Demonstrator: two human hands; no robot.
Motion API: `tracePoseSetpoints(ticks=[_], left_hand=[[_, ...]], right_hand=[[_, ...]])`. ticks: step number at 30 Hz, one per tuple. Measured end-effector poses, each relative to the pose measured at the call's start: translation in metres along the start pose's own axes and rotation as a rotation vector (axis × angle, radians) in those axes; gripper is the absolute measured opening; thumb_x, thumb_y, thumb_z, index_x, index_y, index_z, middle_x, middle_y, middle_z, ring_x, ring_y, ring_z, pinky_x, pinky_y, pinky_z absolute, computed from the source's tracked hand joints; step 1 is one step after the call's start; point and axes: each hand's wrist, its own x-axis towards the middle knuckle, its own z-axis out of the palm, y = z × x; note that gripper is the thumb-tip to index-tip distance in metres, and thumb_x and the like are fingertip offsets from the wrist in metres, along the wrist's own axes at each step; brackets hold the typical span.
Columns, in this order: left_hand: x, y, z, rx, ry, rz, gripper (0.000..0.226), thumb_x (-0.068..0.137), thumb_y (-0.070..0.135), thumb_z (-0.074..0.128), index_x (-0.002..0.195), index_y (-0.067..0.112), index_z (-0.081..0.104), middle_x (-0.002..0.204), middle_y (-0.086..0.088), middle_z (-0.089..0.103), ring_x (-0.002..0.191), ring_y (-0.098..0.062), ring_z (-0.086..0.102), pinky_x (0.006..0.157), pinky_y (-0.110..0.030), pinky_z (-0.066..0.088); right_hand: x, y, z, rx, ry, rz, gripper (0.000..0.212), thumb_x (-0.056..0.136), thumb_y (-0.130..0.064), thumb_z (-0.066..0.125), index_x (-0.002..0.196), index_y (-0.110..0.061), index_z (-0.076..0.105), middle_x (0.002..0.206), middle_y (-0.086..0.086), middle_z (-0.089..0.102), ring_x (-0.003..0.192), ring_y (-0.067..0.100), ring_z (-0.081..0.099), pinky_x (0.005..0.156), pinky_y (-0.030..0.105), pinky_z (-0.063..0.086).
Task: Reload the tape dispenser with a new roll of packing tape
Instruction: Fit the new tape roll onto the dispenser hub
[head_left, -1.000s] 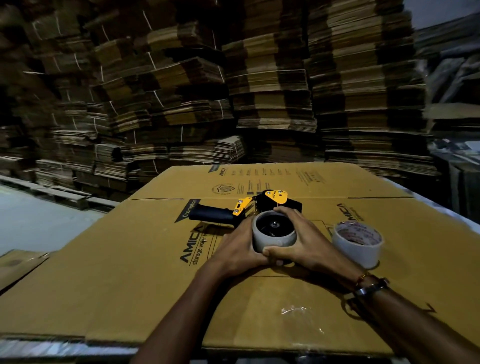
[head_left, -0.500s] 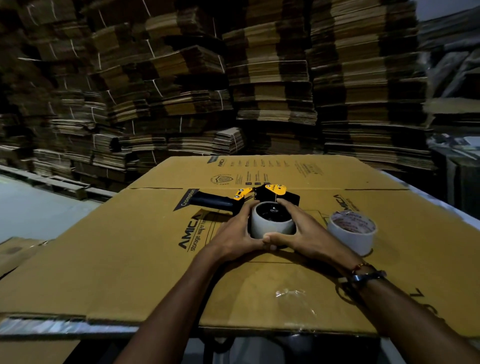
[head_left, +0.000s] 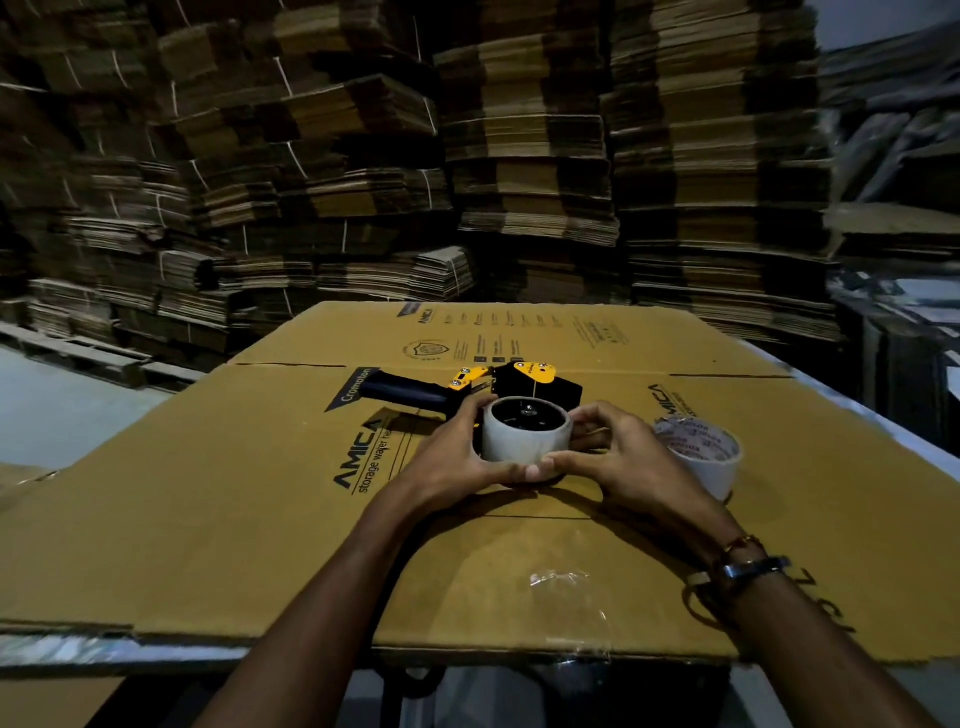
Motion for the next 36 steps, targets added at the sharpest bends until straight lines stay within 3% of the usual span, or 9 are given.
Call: tracePoseSetpoints(ticks=[3, 7, 10, 14, 17, 23, 27, 32, 36], left_hand=[[0.000, 0.001, -0.001, -0.032, -0.013, -0.006, 0.099, 0.076, 0.044, 0.082, 0.153, 0.029, 0.022, 0.151, -0.002, 0.042, 0.132, -0.021, 0.045, 0.102, -0.032, 0.044], [-0.001, 0.002, 0.000, -0.025, 0.002, -0.007, 0.096, 0.076, 0.044, 0.082, 0.152, 0.030, 0.024, 0.150, -0.002, 0.043, 0.133, -0.022, 0.045, 0.101, -0.033, 0.045], [-0.001, 0.002, 0.001, -0.016, 0.023, -0.006, 0.099, 0.073, 0.046, 0.083, 0.152, 0.028, 0.026, 0.150, -0.002, 0.044, 0.132, -0.021, 0.046, 0.102, -0.033, 0.046], [-0.001, 0.004, 0.002, -0.025, 0.055, -0.031, 0.106, 0.066, 0.054, 0.085, 0.150, 0.027, 0.028, 0.148, -0.001, 0.046, 0.132, -0.022, 0.047, 0.105, -0.040, 0.046], [0.000, 0.007, 0.004, -0.010, 0.077, -0.051, 0.105, 0.065, 0.054, 0.085, 0.150, 0.027, 0.028, 0.148, -0.002, 0.045, 0.132, -0.023, 0.047, 0.104, -0.036, 0.044], [-0.002, 0.011, 0.011, -0.020, 0.167, -0.067, 0.104, 0.062, 0.056, 0.086, 0.144, 0.024, 0.031, 0.140, 0.001, 0.050, 0.122, -0.016, 0.051, 0.099, -0.032, 0.047], [-0.006, 0.013, 0.012, -0.084, 0.247, -0.080, 0.085, 0.073, 0.050, 0.081, 0.140, 0.021, 0.037, 0.134, 0.000, 0.051, 0.113, -0.012, 0.050, 0.088, -0.026, 0.049], [-0.014, 0.016, 0.016, -0.139, 0.340, -0.095, 0.072, 0.075, 0.044, 0.080, 0.131, 0.019, 0.042, 0.128, 0.000, 0.054, 0.113, -0.017, 0.055, 0.091, -0.037, 0.053], [-0.014, 0.020, 0.015, -0.246, 0.300, -0.113, 0.068, 0.078, 0.033, 0.081, 0.129, 0.018, 0.040, 0.125, 0.005, 0.046, 0.115, -0.012, 0.047, 0.078, -0.018, 0.044]], right_hand=[[0.001, 0.003, 0.001, 0.037, 0.036, 0.015, 0.055, 0.064, -0.038, 0.089, 0.109, -0.027, 0.058, 0.106, -0.009, 0.068, 0.100, 0.006, 0.065, 0.083, 0.028, 0.056], [-0.002, 0.004, 0.005, 0.027, 0.087, 0.021, 0.056, 0.061, -0.045, 0.088, 0.106, -0.026, 0.059, 0.106, -0.006, 0.066, 0.101, 0.011, 0.062, 0.086, 0.037, 0.056], [-0.005, 0.002, 0.007, 0.076, 0.105, 0.023, 0.042, 0.070, -0.031, 0.087, 0.101, -0.020, 0.060, 0.099, 0.001, 0.068, 0.093, 0.018, 0.067, 0.081, 0.042, 0.059], [-0.006, 0.001, 0.010, 0.178, 0.109, 0.045, 0.042, 0.074, -0.018, 0.086, 0.107, -0.014, 0.060, 0.101, 0.005, 0.067, 0.094, 0.020, 0.067, 0.083, 0.038, 0.060], [-0.003, 0.001, 0.013, 0.195, 0.125, 0.049, 0.050, 0.072, -0.017, 0.087, 0.114, -0.011, 0.060, 0.105, 0.006, 0.066, 0.100, 0.019, 0.065, 0.088, 0.034, 0.058], [-0.003, 0.001, 0.015, 0.215, 0.161, 0.015, 0.024, 0.079, -0.009, 0.081, 0.096, -0.007, 0.065, 0.091, 0.012, 0.070, 0.091, 0.031, 0.071, 0.078, 0.042, 0.062], [0.002, 0.006, 0.015, 0.184, 0.190, 0.008, 0.020, 0.084, -0.006, 0.076, 0.101, -0.010, 0.066, 0.097, 0.012, 0.071, 0.096, 0.027, 0.070, 0.086, 0.046, 0.060], [0.003, 0.008, 0.015, 0.191, 0.164, 0.009, 0.029, 0.086, -0.006, 0.073, 0.114, -0.005, 0.065, 0.108, 0.010, 0.071, 0.104, 0.022, 0.068, 0.091, 0.041, 0.058], [0.000, 0.004, 0.016, 0.247, 0.164, -0.009, 0.031, 0.083, -0.011, 0.078, 0.110, -0.005, 0.065, 0.106, 0.011, 0.070, 0.102, 0.023, 0.067, 0.088, 0.035, 0.059]])
